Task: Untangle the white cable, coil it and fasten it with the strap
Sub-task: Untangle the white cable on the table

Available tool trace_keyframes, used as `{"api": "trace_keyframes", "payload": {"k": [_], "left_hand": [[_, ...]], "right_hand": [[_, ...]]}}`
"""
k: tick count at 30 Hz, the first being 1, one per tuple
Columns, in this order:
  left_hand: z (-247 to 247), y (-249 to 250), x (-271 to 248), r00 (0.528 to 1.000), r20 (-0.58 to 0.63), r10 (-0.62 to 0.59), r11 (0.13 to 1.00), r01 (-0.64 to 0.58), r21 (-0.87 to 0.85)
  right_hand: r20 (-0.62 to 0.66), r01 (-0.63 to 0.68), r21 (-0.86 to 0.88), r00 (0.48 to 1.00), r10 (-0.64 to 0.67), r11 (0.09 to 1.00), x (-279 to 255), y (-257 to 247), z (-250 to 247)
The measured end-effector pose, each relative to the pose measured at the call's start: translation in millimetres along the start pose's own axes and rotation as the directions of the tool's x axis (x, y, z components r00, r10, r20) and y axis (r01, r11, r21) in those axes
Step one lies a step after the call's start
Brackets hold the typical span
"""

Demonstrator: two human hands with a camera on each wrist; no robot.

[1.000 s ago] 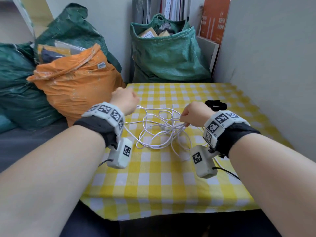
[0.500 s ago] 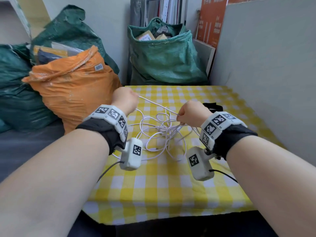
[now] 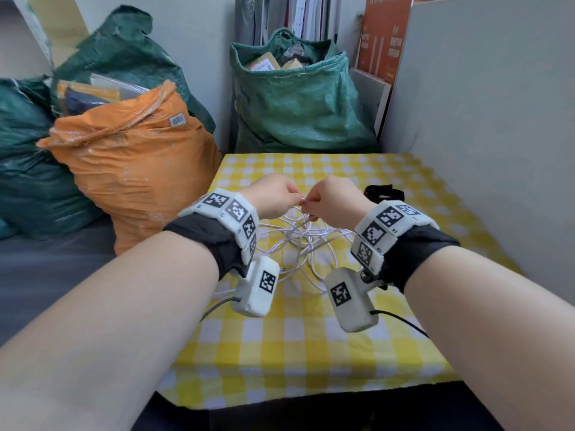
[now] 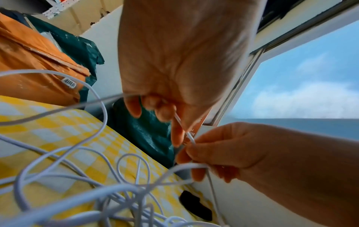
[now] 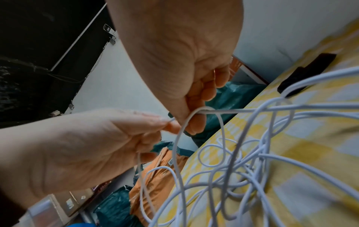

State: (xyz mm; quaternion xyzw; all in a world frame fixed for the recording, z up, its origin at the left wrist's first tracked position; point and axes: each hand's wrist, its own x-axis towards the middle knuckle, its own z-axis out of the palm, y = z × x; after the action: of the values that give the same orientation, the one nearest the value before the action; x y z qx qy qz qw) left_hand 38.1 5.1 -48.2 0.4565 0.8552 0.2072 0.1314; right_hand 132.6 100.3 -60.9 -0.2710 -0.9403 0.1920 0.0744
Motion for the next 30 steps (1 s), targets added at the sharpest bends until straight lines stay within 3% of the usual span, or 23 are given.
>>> {"api": "trace_keyframes", "payload": {"k": [3,6,8,11,13,14,16,18,19,22,26,30], "left_hand": [[-8.6,-13.5,4.8,0.971,-0.200,-0.129,0.988,0.144,0.061],[-26.5,-49.3,5.5,0.867,-0.374,-0.329,0.931,0.365,0.027],[-37.7,-73.4,1.5,0.811,-0.370,-0.453,0.871,0.491,0.009],[-40.2,-85.5,-4.3,0.803,-0.230,-0.550,0.814,0.577,0.069],[-33.7,-78.5,-0.3,0.837,-0.218,-0.502,0.846,0.528,0.079],[-28.9,-71.0,2.9,0.877,-0.207,-0.434,0.891,0.451,0.044],[-18.6,-47.3,0.6,0.959,-0.166,-0.228,0.974,0.225,-0.035],[-8.1,-22.8,-0.6,0.997,-0.060,-0.039,0.994,0.033,-0.107],[-4.2,-14.7,-0.4,1.000,-0.012,0.027,0.993,-0.028,-0.118],[0.6,-9.5,1.6,0.995,0.062,0.072,0.995,-0.067,-0.069],[-2.7,-23.1,0.3,0.991,0.073,0.115,0.993,-0.117,0.013],[-2.1,-20.8,-3.7,0.991,0.080,0.110,0.991,-0.103,-0.085]], "right_hand": [[0.011,-0.079,-0.050,0.997,0.079,0.996,1.1,13.7,-0.6],[0.078,-0.155,-0.134,0.983,0.167,0.979,1.0,29.1,2.4],[0.105,-0.173,-0.136,0.977,0.188,0.976,1.0,32.9,3.8],[0.102,-0.163,-0.124,0.979,0.176,0.979,2.4,29.6,4.4],[0.099,-0.133,-0.108,0.985,0.144,0.985,3.3,23.9,6.5],[0.096,-0.107,-0.092,0.989,0.116,0.990,3.1,20.3,7.6],[0.086,-0.043,-0.075,0.995,0.049,0.996,1.3,12.3,8.6],[0.074,0.009,-0.079,0.997,-0.003,0.997,-0.9,5.4,6.9],[0.069,0.027,-0.074,0.997,-0.021,0.997,-1.8,3.8,5.7],[0.063,0.031,-0.032,0.998,-0.029,0.999,-3.1,6.3,3.4],[0.054,0.048,0.069,0.997,-0.052,0.996,-6.7,8.3,3.6],[0.049,0.095,0.123,0.994,-0.102,0.988,-5.7,-0.8,3.6]]}}
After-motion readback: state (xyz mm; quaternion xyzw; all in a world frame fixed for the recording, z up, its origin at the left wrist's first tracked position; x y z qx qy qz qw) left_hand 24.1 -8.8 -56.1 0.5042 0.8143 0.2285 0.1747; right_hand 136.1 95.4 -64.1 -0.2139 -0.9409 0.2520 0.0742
